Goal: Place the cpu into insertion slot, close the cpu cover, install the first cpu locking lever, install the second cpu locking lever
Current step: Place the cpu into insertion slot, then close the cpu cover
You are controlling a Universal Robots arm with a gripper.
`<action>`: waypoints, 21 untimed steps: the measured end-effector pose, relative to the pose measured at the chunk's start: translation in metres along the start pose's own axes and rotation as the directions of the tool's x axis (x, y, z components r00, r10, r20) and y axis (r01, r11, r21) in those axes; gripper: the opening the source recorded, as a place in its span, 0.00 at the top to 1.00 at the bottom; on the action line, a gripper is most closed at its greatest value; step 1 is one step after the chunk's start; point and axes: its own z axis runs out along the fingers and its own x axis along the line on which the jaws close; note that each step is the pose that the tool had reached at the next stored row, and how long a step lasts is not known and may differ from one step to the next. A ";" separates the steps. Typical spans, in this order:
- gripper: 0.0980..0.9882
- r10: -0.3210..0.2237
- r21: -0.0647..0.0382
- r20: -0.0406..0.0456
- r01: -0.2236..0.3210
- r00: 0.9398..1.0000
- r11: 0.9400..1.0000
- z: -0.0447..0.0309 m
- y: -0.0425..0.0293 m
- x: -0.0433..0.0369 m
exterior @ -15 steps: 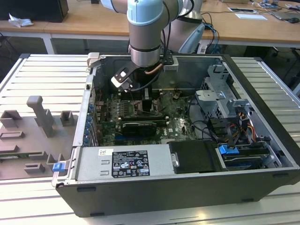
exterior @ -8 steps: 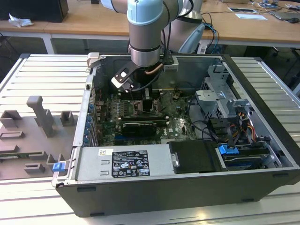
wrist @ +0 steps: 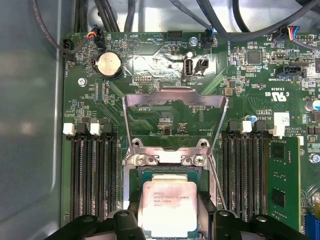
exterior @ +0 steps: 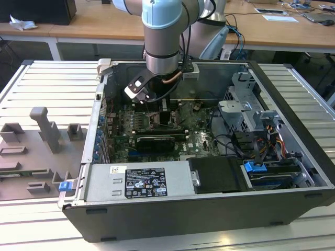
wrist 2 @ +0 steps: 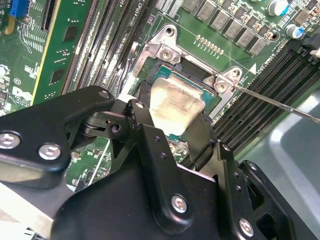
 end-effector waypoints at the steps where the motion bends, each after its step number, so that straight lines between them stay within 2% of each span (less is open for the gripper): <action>1: 0.51 0.000 0.000 0.000 0.000 1.000 1.000 0.0000 0.0000 0.0000; 2: 0.51 0.000 0.000 0.001 0.000 1.000 1.000 0.0001 0.0000 0.0000; 3: 0.44 0.000 0.000 0.001 0.000 1.000 1.000 0.0001 0.0000 0.0000; 7: 0.44 0.000 0.000 0.001 0.000 1.000 1.000 -0.0006 0.0000 0.0000; 10: 0.44 0.000 0.000 0.001 0.000 1.000 1.000 -0.0038 0.0002 0.0000; 11: 0.52 0.000 0.000 0.001 0.000 1.000 1.000 -0.0101 0.0007 0.0001; 12: 0.93 0.000 0.002 0.004 0.000 1.000 1.000 -0.0120 0.0012 0.0001; 13: 0.99 0.000 0.002 0.004 0.000 1.000 1.000 -0.0137 0.0014 0.0002; 21: 0.99 0.000 0.002 0.004 0.000 1.000 1.000 -0.0161 0.0015 0.0002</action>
